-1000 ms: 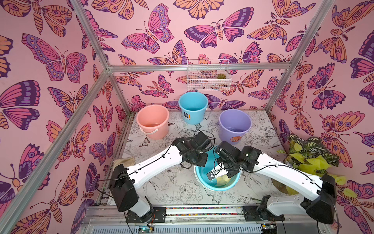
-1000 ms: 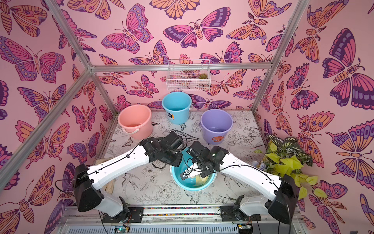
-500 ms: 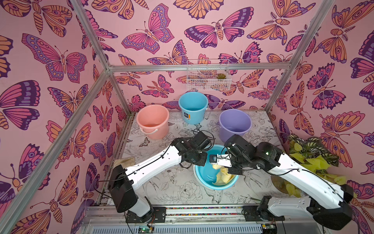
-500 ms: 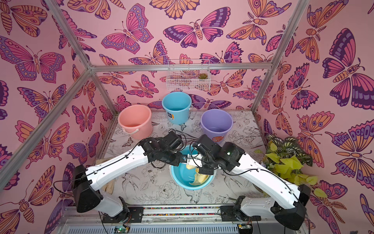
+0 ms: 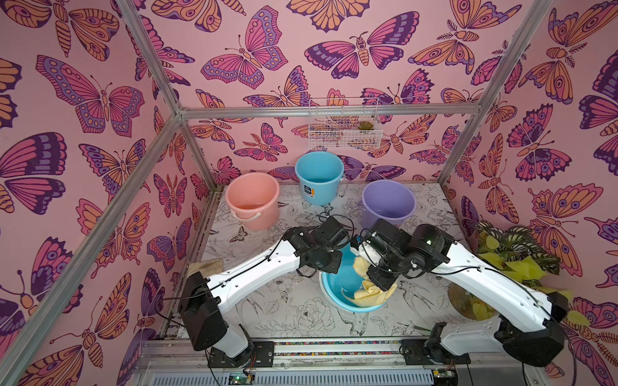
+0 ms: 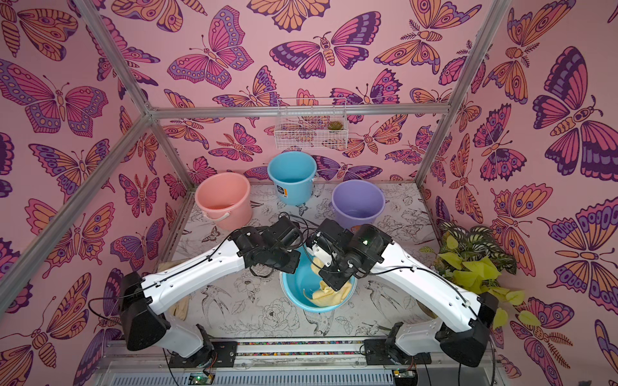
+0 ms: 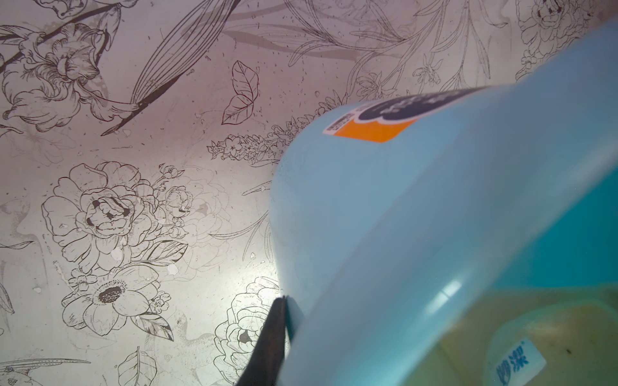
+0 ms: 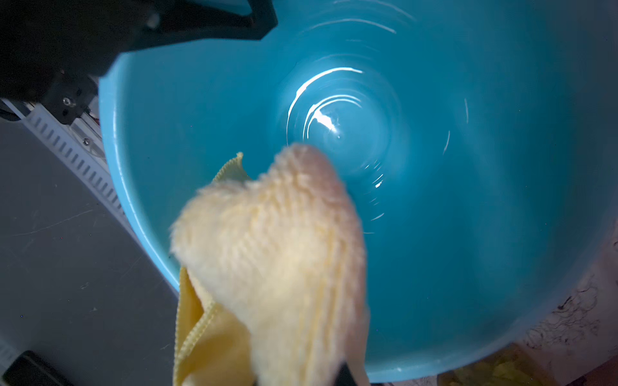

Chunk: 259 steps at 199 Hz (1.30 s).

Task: Wipe the inside of the bucket with a cloth
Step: Wipe the dirt from the inside of the bucket.

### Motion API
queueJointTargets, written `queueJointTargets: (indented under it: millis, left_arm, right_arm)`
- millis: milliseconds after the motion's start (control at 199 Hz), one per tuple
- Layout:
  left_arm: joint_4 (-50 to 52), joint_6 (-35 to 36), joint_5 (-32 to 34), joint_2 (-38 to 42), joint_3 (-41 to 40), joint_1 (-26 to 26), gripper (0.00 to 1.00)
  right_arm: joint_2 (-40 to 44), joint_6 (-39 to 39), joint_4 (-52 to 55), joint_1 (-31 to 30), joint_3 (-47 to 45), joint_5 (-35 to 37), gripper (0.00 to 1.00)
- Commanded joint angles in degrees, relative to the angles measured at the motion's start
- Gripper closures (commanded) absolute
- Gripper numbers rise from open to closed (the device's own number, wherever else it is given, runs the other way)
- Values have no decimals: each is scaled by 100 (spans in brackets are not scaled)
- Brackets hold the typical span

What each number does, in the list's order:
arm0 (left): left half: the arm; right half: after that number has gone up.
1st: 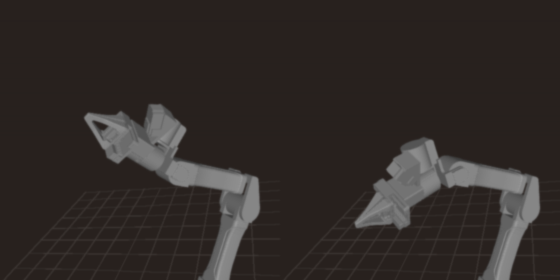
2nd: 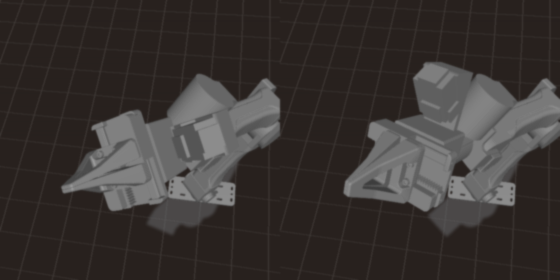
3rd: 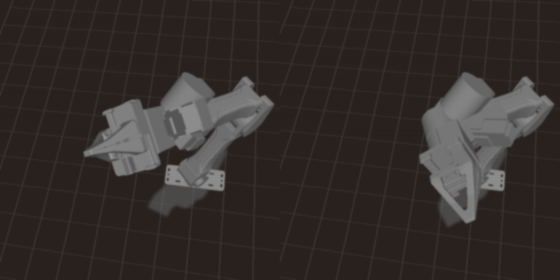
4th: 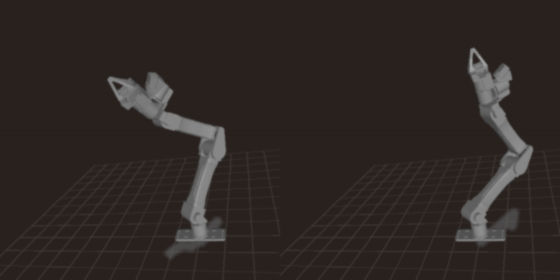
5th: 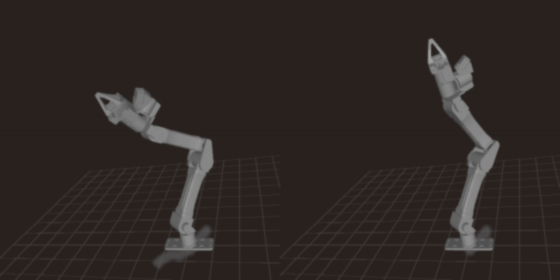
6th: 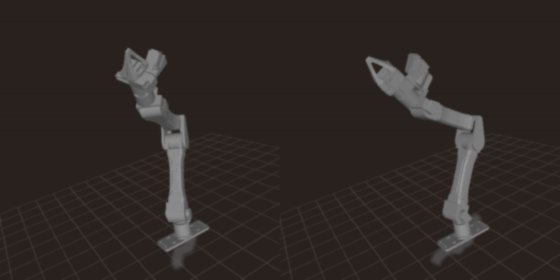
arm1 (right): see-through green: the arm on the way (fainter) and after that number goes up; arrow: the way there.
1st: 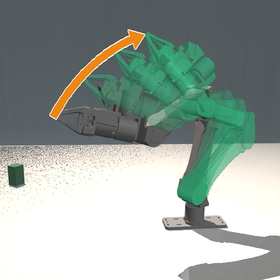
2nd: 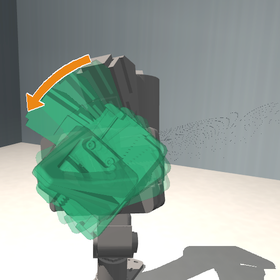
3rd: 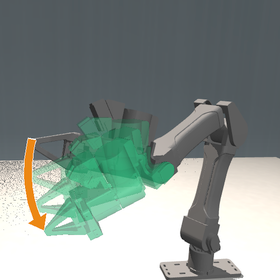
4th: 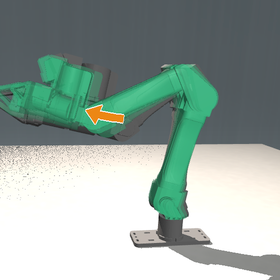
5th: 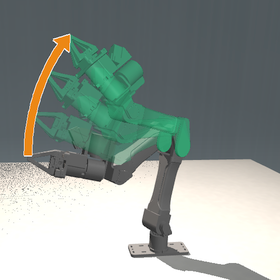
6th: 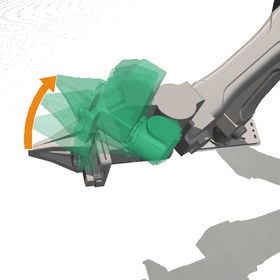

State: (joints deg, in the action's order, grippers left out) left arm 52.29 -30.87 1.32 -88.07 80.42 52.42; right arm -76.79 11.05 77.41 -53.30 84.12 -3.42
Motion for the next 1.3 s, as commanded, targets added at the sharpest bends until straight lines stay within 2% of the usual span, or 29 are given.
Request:
queueJointTargets:
  millis: [0,568,894,1095,1296]
  left_arm:
    - [-155,17,-33,80,162,-39,100]
    - [-466,-222,-557,173,28,-127,100]
    - [-598,-344,-779,237,-112,-231,100]
    - [-678,-400,-862,275,-173,-277,100]
    - [-720,-424,-963,277,-209,-303,100]
  right_arm:
    - [-109,715,348,-36,-180,-335,100]
    - [-1044,1106,-357,-32,-638,-331,100]
    - [-1141,1374,-1509,-31,-1481,-317,100]
    - [-1170,1613,-2250,-23,-2116,-50,100]
    - [-1460,1779,-3008,-23,-2576,1,100]
